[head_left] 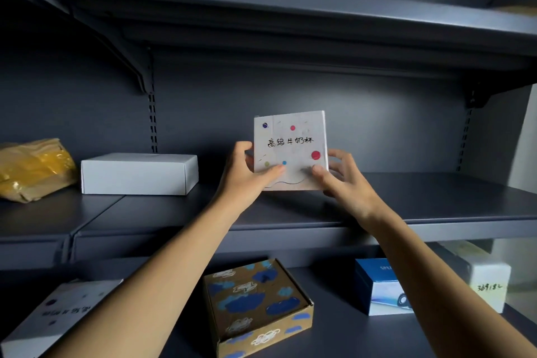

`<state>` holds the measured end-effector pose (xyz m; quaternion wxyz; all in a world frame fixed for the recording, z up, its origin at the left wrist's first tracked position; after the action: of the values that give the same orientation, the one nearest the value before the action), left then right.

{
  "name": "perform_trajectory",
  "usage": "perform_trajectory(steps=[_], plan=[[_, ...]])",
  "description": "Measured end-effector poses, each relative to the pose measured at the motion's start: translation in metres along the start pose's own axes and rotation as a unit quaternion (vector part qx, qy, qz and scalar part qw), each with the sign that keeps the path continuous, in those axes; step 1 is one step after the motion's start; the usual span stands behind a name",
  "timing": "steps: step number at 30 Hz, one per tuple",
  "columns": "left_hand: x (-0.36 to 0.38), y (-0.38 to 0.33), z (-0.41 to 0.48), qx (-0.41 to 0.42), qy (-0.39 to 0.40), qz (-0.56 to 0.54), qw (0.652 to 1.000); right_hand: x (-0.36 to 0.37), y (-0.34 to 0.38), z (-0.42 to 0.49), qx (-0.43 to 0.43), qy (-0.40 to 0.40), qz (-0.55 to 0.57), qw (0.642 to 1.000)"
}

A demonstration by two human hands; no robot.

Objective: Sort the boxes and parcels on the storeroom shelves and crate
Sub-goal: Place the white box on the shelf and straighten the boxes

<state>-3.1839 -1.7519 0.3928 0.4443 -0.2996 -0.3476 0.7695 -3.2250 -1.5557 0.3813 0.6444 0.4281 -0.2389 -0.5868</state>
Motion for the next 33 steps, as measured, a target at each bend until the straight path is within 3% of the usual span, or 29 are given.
perform_trajectory(steps=[4, 10, 14, 18, 24, 33], plan=[[0.003, -0.008, -0.001, 0.006, 0.024, -0.035, 0.999, -0.008, -0.008, 0.003, 0.031, -0.025, 0.051, 0.998], [0.025, -0.012, -0.009, -0.028, 0.162, -0.110, 0.980, -0.014, -0.016, 0.007, 0.077, -0.051, 0.146, 0.985], [0.019, -0.020, -0.013, 0.043, 0.137, -0.049, 0.988, -0.015, -0.017, 0.008, 0.076, -0.054, 0.060, 0.994], [0.017, -0.024, -0.017, 0.048, 0.130, -0.005, 0.990, -0.012, -0.013, 0.010, 0.056, -0.063, -0.034, 0.996], [0.016, -0.024, -0.014, 0.068, 0.115, 0.027, 0.991, -0.019, -0.014, 0.007, 0.045, -0.096, -0.031, 0.994], [0.013, -0.017, -0.010, 0.063, 0.101, 0.063, 0.991, -0.015, -0.003, 0.001, -0.034, -0.080, -0.057, 0.995]])
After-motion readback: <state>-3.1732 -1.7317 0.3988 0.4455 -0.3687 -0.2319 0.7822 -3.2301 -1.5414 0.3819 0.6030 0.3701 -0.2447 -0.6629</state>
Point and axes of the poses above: each hand's wrist, its own z-axis towards the middle knuckle, its own x-axis out of the palm, y = z × x, the point moved 7 cm from there along z, towards the middle knuckle
